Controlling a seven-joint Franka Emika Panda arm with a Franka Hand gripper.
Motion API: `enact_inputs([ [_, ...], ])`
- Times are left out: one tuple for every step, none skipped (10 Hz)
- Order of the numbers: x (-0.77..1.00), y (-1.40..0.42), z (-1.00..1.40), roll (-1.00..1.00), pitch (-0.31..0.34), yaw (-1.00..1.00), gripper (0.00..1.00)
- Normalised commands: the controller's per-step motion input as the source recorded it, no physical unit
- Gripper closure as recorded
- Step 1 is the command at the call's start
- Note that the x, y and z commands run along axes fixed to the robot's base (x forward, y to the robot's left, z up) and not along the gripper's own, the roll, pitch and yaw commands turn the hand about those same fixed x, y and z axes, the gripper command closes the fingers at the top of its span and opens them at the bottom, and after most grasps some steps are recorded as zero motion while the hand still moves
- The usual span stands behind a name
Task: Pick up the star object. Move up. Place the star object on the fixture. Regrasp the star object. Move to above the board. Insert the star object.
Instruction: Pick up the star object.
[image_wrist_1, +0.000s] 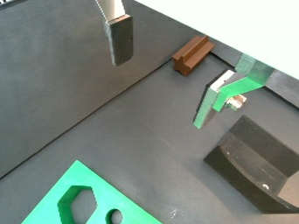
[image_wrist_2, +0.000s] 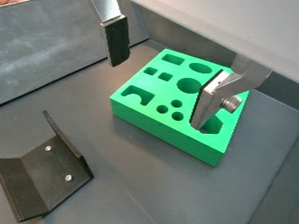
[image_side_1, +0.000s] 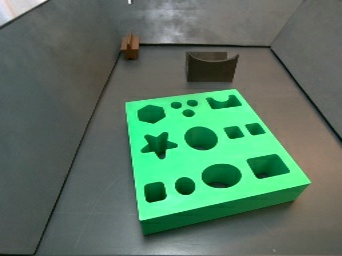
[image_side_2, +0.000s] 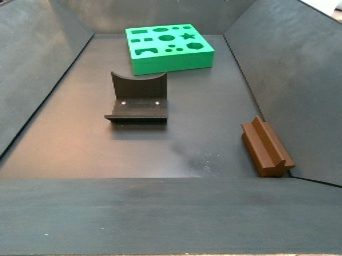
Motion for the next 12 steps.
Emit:
enact_inputs([
  [0.0, 0.0, 0.0, 0.0, 0.006, 0.0, 0.0],
  [-0.38, 0.25, -0.18, 0.03, 0.0, 0.01, 0.0],
  [-0.15, 0.58, -0.32, 0.02, 0.0, 0.16, 0.0],
  [-0.14, 0.62, -0.3, 0.02, 0.013, 0.15, 0.0],
  [-0.12, 0.69, -0.35, 0.0, 0.023, 0.14, 0.0],
  [-0.16, 0.64, -0.47, 0.05, 0.0, 0.14, 0.0],
  [-0.15, 0.55, -0.53, 0.11, 0.0, 0.15, 0.0],
  [-0.19, 0.55, -0.55, 0.12, 0.0, 0.15, 0.0],
  [-0.24, 0.58, -0.53, 0.12, 0.0, 0.15, 0.0],
  [-0.37, 0.59, -0.5, 0.13, 0.0, 0.17, 0.0],
  [-0.38, 0.62, -0.46, 0.11, 0.0, 0.18, 0.0],
  [-0.43, 0.66, -0.39, 0.08, 0.004, 0.18, 0.0],
])
